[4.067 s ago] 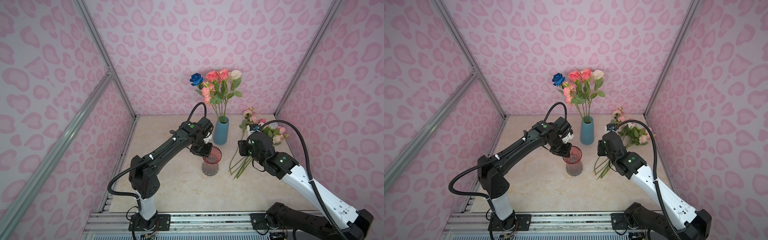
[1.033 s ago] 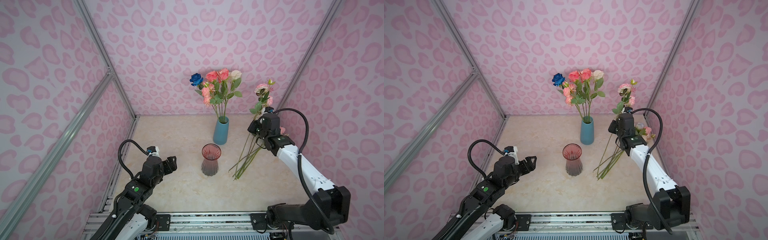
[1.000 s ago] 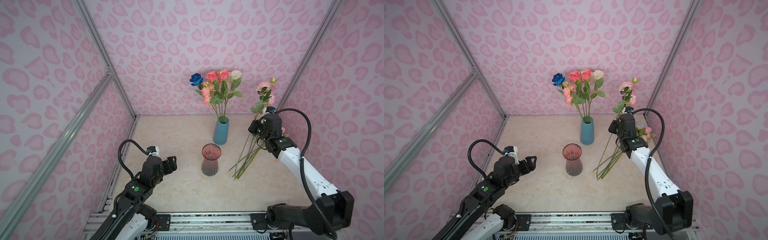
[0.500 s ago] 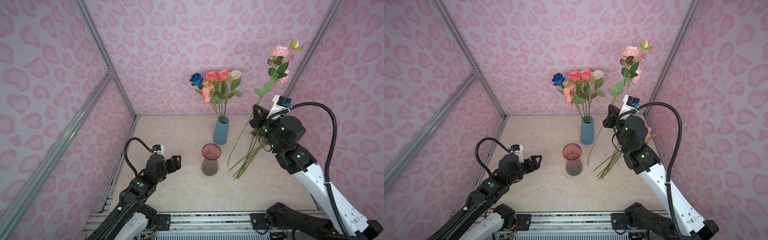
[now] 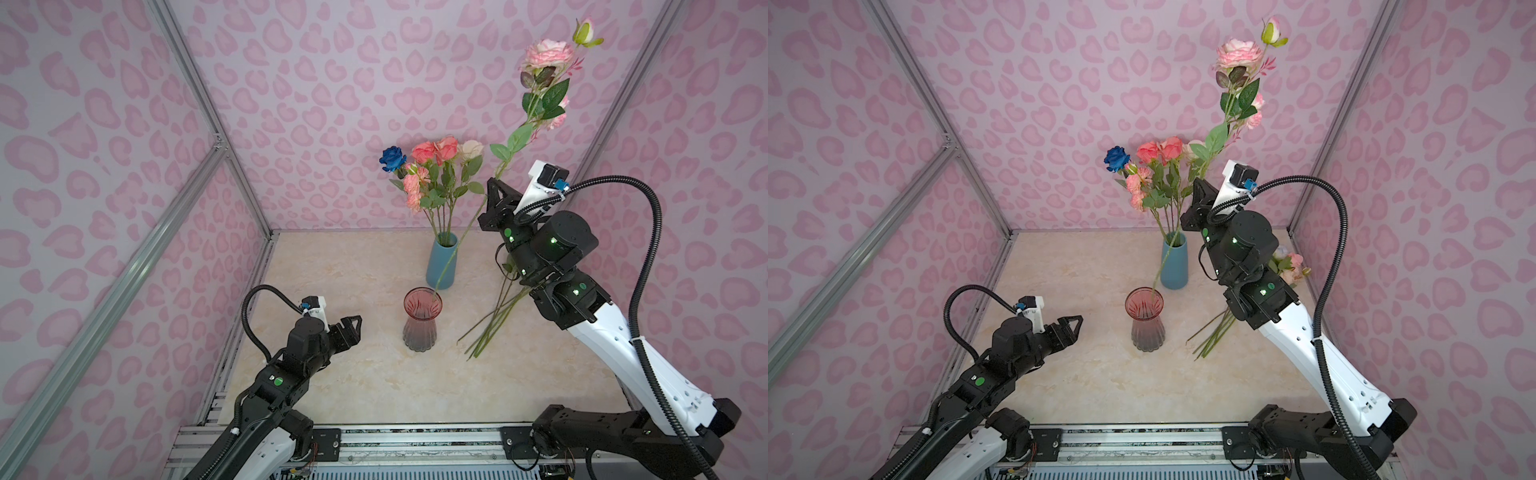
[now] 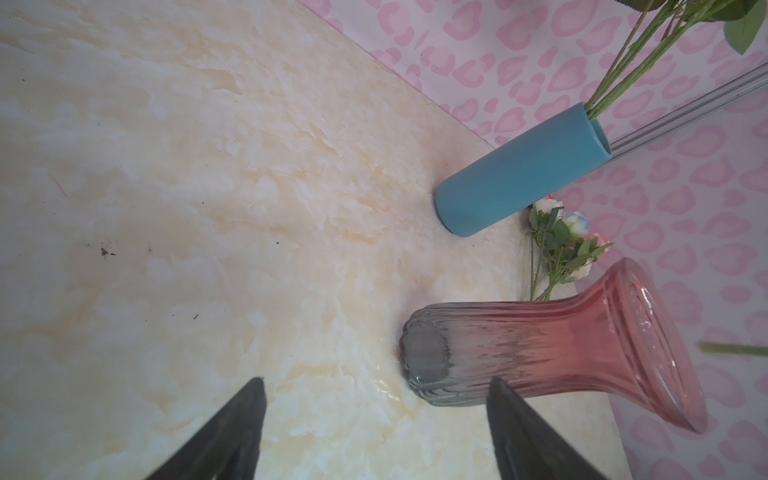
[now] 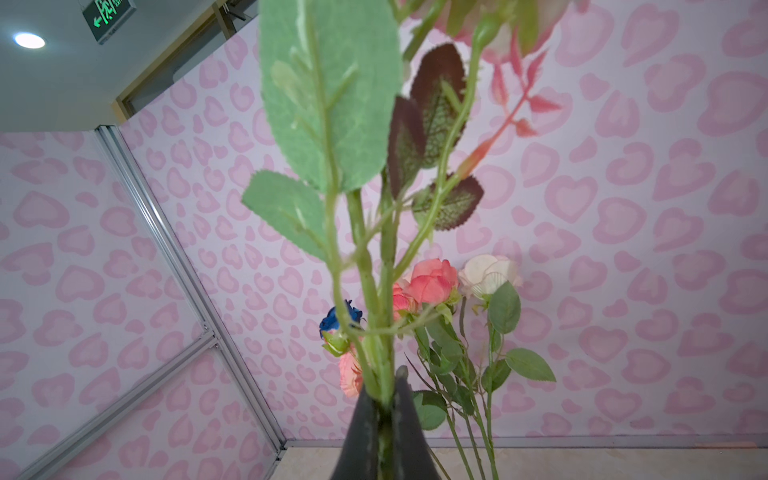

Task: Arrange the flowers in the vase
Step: 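Carry the pink rose over the teal vase and lower its stem in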

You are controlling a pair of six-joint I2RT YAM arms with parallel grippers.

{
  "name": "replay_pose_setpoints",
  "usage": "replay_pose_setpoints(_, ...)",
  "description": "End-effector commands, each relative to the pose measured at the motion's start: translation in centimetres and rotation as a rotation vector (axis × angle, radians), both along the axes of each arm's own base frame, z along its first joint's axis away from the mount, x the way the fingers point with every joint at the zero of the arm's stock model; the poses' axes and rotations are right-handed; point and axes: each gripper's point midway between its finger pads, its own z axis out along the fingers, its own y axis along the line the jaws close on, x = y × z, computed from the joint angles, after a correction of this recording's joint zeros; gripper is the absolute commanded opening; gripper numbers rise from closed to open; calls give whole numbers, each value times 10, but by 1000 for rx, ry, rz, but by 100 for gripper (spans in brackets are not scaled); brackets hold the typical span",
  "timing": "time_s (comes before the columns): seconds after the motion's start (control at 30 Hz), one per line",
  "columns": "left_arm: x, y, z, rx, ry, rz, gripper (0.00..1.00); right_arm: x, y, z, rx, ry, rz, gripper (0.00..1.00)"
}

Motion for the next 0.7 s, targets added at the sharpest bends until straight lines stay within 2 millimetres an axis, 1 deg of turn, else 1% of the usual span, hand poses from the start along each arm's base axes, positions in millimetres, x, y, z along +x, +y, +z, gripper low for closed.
replay_pose_setpoints(0.0,3,-4,6,-28,-18,-6,84,5,4,6,5,-24,-3,5)
replay_pose_setpoints(0.13,3,-4,3,-22,-5,-9,84,9,9,1,-20,-10,3,5)
replay_pose_setpoints(0.17,3,-4,2,-20,-6,-9,84,11,11,-4,-29,5,6,5)
replay_pose_setpoints(0.2,3,-4,2,-19,-7,-8,84,13,14,-14,-35,23,15,5)
replay_pose_setpoints(0.23,3,-3,1,-19,-7,-3,84,14,16,-25,-39,41,23,5)
replay_pose_setpoints(0.27,3,-3,0,-18,-7,0,84,16,21,-46,-50,75,32,5)
replay_pose_setpoints(0.3,3,-3,0,-20,-7,0,84,16,23,-63,-56,99,33,5)
replay_pose_setpoints(0.33,3,-3,0,-20,-6,-1,84,15,24,-75,-56,115,34,6)
replay_pose_setpoints(0.43,4,-5,-3,-11,4,-9,84,10,33,-124,-63,173,57,6)
replay_pose_setpoints(0.5,5,-5,-4,-4,11,-13,84,7,38,-150,-66,214,57,6)
replay_pose_setpoints(0.53,6,-7,-4,-4,14,-16,84,4,40,-162,-65,223,61,7)
replay_pose_setpoints(0.6,7,-10,-5,-7,23,-26,84,-1,39,-180,-53,237,53,8)
replay_pose_setpoints(0.67,9,-12,-7,-7,29,-33,84,-1,46,-192,-61,266,82,11)
